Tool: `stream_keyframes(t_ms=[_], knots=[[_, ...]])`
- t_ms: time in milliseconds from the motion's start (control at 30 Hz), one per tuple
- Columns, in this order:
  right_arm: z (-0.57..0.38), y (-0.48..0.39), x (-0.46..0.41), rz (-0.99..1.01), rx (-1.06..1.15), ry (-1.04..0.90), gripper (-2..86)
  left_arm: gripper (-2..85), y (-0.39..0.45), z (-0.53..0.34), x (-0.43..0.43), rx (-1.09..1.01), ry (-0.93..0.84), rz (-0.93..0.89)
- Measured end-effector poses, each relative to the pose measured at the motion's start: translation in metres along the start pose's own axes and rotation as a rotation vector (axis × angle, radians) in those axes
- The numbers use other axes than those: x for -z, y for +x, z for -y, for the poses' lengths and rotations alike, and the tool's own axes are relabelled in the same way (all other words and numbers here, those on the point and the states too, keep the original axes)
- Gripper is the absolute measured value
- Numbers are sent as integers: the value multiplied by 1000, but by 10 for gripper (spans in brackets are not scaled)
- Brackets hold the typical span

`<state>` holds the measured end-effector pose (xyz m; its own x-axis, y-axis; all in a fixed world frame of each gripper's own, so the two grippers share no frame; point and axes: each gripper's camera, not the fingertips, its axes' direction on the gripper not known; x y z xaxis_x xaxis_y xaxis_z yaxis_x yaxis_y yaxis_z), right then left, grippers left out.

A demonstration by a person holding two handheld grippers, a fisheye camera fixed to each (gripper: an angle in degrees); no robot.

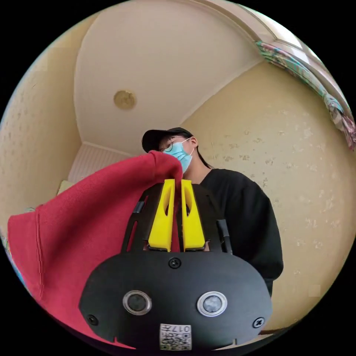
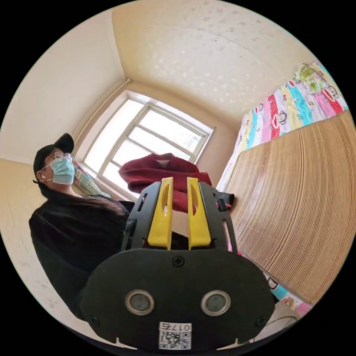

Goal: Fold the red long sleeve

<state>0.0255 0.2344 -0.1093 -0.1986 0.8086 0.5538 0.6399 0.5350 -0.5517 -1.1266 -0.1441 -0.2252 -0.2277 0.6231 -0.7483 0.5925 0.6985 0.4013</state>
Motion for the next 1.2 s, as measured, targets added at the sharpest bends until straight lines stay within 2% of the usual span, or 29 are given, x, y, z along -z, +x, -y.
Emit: stream_keyframes(t_ms=[100, 200, 300, 333, 367, 400, 433, 467, 567, 633, 733, 800, 867, 967, 1033, 1200], knots=[[40, -35, -48, -33, 147, -117, 134, 35, -25, 12, -57, -26, 50, -277], [56, -45, -83, -128, 236, -179, 160, 34, -46, 13, -112, 5, 87, -466], [60, -9, -121, -165, 133, -296, 190, 32, -56, 19, -174, 24, 25, -599], [58, 0, -128, -128, 111, -322, 193, 31, -57, 21, -186, 27, 6, -618], [52, 13, -141, 19, 70, -386, 180, 31, -57, 24, -210, 34, -32, -650], [44, 14, -147, 227, 83, -441, 135, 32, -56, 29, -230, 44, -79, -661], [39, 10, -145, 285, 105, -445, 97, 33, -54, 31, -238, 50, -108, -647], [29, -5, -130, 262, 165, -403, 55, 34, -47, 36, -248, 57, -160, -585], [18, -44, -53, -31, 203, -207, 39, 34, -15, 48, -236, 24, -194, -397], [14, -72, 7, -83, 246, -52, 36, 34, 11, 53, -215, 0, -193, -245], [-4, -120, 97, -93, 333, 200, 34, 32, 55, 52, -160, 26, -154, 159], [-32, -152, 140, -82, 414, 357, 34, 28, 98, 34, -124, 73, -108, 564], [-48, -171, 158, -41, 448, 399, 33, 21, 126, 13, -125, 70, -121, 729], [-60, -200, 181, -40, 482, 465, 33, 8, 138, -18, -139, 112, -73, 796], [-49, -220, 190, -80, 530, 452, 34, 2, 128, -21, -142, 130, -18, 768], [52, -240, 186, -585, 597, 303, 35, -3, 50, 33, -112, 142, 121, 792]])
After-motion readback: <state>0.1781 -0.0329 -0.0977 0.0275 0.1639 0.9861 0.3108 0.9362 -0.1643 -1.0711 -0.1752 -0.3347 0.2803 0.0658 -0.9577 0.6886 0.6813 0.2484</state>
